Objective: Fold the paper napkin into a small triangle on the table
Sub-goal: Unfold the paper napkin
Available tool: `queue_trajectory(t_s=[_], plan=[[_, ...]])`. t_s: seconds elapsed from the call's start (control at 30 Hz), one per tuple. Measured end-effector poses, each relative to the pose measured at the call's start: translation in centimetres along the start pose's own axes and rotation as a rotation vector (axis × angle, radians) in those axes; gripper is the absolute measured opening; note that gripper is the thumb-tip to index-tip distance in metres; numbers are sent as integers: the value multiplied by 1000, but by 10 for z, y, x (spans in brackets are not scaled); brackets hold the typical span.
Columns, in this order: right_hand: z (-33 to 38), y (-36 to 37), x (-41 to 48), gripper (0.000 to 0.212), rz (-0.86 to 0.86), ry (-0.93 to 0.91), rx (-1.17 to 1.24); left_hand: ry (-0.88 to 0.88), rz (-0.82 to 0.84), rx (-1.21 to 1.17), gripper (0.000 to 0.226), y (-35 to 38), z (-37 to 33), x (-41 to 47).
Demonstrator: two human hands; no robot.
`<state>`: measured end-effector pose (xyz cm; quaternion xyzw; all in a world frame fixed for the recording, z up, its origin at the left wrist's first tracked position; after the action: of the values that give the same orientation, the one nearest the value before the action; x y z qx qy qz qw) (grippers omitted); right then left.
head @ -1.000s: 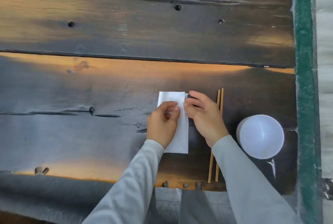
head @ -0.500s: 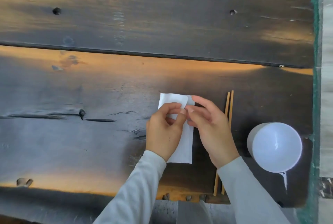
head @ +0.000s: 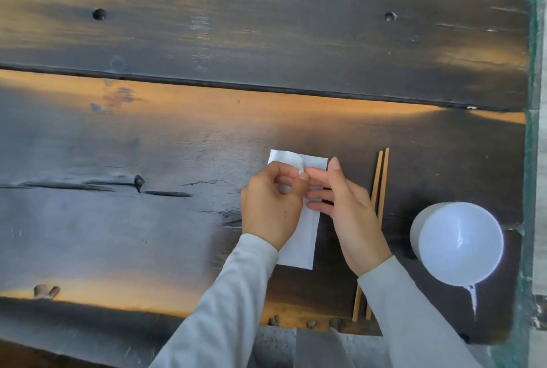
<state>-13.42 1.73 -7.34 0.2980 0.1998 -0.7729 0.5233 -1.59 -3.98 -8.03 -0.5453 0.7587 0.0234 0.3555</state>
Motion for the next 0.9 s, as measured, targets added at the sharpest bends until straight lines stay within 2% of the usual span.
queue_trajectory(t_s=[0.27, 0.5, 0.9], plan=[[-4, 0, 1, 42, -44, 16, 3, -35, 13, -30, 13, -22, -2, -2], [-7, 2, 1, 40, -113, 1, 19, -84, 91, -54, 11, -49, -2, -1], [-10, 7, 2, 35, -154, -50, -93, -67, 138, 154, 13, -84, 11, 18]])
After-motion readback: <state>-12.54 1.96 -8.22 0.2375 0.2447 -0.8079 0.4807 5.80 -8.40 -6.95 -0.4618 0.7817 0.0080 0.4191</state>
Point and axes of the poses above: each hand's wrist, its own x-axis towards the middle knuckle, its own y-axis out of the palm, z = x × y, the point moved 3 cm from there along x, towards the middle knuckle, and after that the axes turned 6 degrees about z, right-handed, at the moved point
